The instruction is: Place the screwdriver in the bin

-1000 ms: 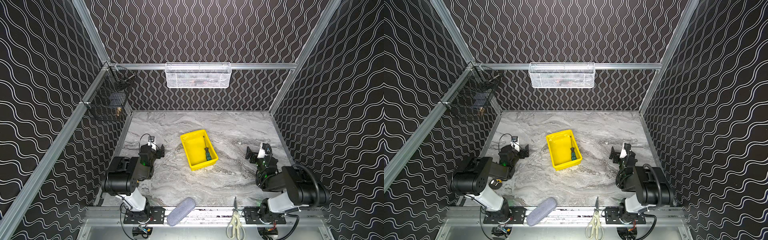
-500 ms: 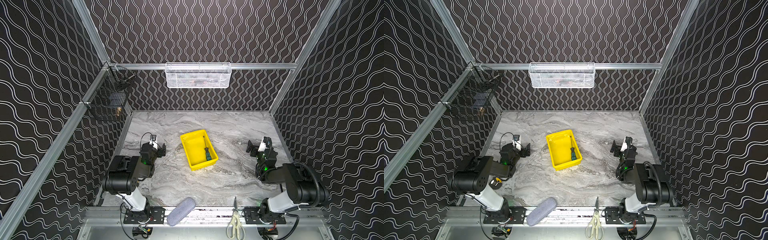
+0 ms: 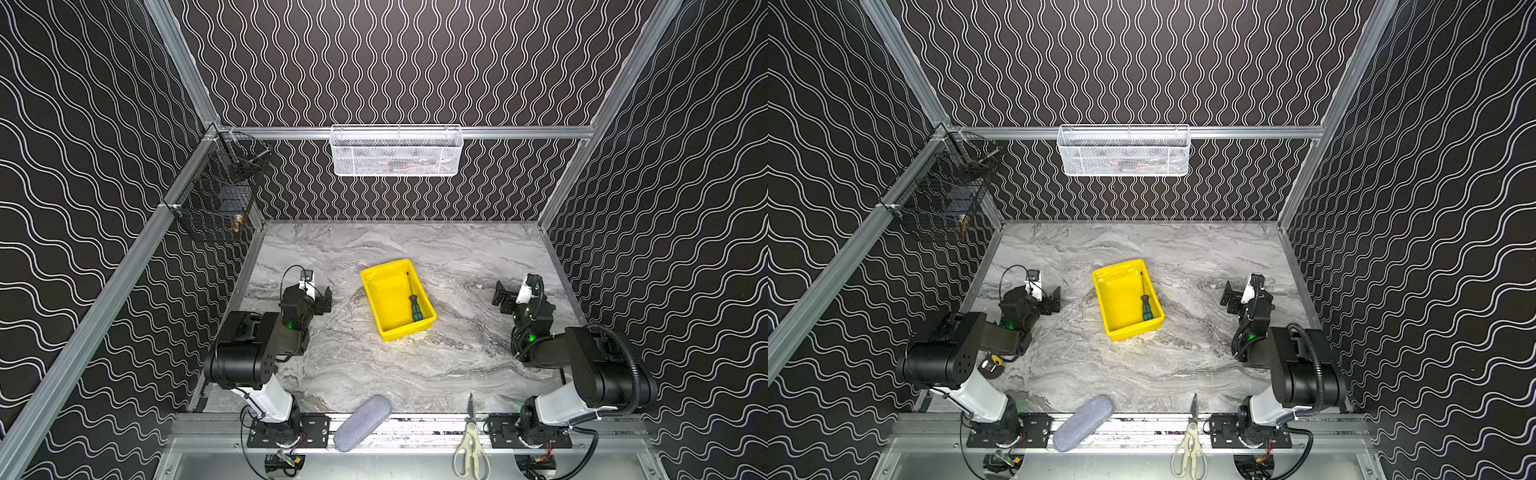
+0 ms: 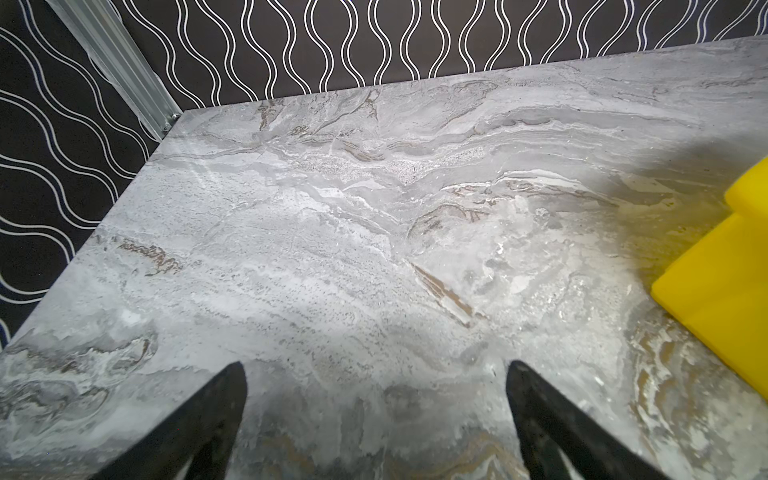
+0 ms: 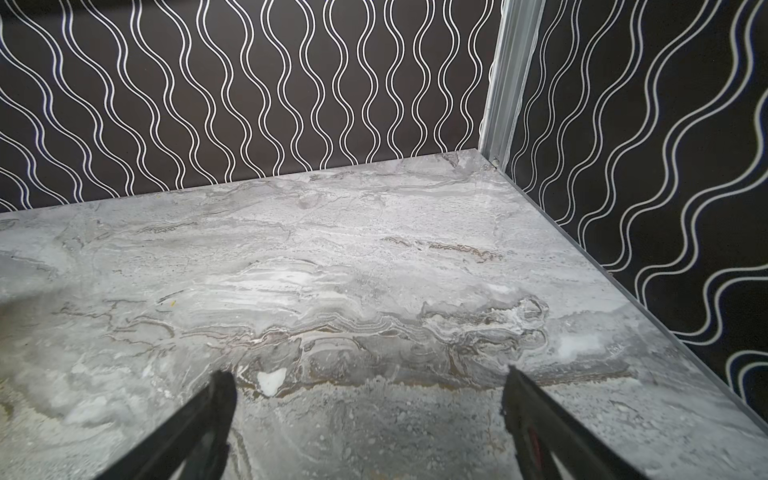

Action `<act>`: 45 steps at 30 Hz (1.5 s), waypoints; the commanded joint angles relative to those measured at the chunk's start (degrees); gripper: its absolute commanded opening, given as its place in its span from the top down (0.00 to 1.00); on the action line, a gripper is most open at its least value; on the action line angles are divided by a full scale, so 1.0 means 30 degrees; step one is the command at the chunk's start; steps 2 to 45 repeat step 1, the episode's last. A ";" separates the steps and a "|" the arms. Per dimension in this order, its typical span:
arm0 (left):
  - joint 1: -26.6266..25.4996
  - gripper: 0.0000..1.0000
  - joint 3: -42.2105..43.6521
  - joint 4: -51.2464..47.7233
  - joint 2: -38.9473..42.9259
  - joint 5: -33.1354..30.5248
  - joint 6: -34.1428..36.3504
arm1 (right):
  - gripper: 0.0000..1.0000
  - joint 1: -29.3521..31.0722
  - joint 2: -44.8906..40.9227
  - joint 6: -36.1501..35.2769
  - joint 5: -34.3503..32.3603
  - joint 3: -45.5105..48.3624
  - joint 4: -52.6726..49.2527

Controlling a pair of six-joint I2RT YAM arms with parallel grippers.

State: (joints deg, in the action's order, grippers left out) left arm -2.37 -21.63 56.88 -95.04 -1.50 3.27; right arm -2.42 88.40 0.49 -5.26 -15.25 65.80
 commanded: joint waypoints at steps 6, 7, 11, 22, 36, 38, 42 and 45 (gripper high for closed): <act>0.0007 0.01 0.0031 0.0389 0.0012 0.0061 0.0149 | 0.01 -0.0015 0.0005 0.0030 -0.0154 0.0006 0.0592; 0.0007 0.01 0.0031 0.0389 0.0012 0.0061 0.0149 | 0.01 -0.0015 0.0005 0.0030 -0.0154 0.0006 0.0592; 0.0007 0.01 0.0031 0.0389 0.0012 0.0061 0.0149 | 0.01 -0.0015 0.0005 0.0030 -0.0154 0.0006 0.0592; 0.0007 0.01 0.0031 0.0389 0.0012 0.0061 0.0149 | 0.01 -0.0015 0.0005 0.0030 -0.0154 0.0006 0.0592; 0.0007 0.01 0.0031 0.0389 0.0012 0.0061 0.0149 | 0.01 -0.0015 0.0005 0.0030 -0.0154 0.0006 0.0592; 0.0007 0.01 0.0031 0.0389 0.0012 0.0061 0.0149 | 0.01 -0.0015 0.0005 0.0030 -0.0154 0.0006 0.0592; 0.0007 0.01 0.0031 0.0389 0.0012 0.0061 0.0149 | 0.01 -0.0015 0.0005 0.0030 -0.0154 0.0006 0.0592; 0.0007 0.01 0.0031 0.0389 0.0012 0.0061 0.0149 | 0.01 -0.0015 0.0005 0.0030 -0.0154 0.0006 0.0592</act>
